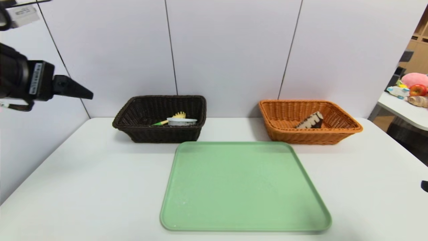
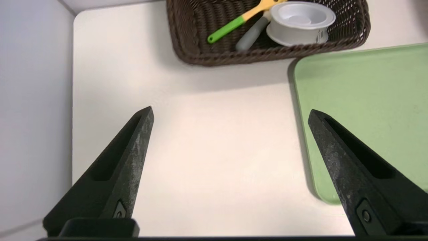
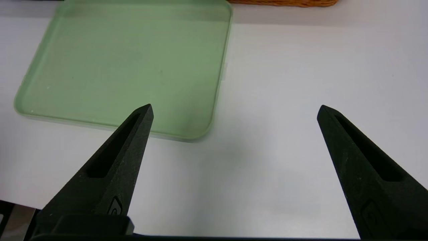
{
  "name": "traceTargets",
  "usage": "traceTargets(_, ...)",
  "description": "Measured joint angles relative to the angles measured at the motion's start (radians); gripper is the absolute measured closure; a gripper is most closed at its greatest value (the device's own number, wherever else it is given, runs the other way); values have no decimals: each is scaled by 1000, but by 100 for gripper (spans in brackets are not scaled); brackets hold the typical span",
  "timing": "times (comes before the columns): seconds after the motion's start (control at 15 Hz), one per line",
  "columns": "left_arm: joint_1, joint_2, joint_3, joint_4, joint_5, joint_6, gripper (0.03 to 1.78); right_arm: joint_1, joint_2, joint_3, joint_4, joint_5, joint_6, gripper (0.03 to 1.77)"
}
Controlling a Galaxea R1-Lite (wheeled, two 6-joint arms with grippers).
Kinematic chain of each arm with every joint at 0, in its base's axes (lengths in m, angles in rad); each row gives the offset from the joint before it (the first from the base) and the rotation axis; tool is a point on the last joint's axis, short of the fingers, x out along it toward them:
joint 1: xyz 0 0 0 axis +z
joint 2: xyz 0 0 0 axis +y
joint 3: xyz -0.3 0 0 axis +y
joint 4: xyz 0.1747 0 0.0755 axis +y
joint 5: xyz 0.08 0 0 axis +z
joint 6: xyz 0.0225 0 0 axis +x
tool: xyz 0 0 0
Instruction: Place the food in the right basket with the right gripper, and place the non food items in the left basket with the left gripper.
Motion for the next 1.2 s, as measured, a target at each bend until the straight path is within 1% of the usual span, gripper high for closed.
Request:
traceTargets(0.13,4,-143,127,3,17,-26,16,-26,-73,13,4,1,-21,11)
traceTargets(0.33,26,-338,305,3,26,-40,14,-86,-173,16,34,1,-79,11)
traceTargets(0.53,46,-487,431,3,24,-41,14,-116,-243,11,71,2,-146,10)
traceTargets(0.87,72,-681,608,4,26,-41,12,-137,-330,17,133,8,-165,10)
traceTargets(1.07,92,-789,729,5,25,-40,12,-138,-365,30,150,54,-175,10)
traceTargets(1.2,100,-856,800,4,26,-41,12,-138,-382,40,150,58,-184,10)
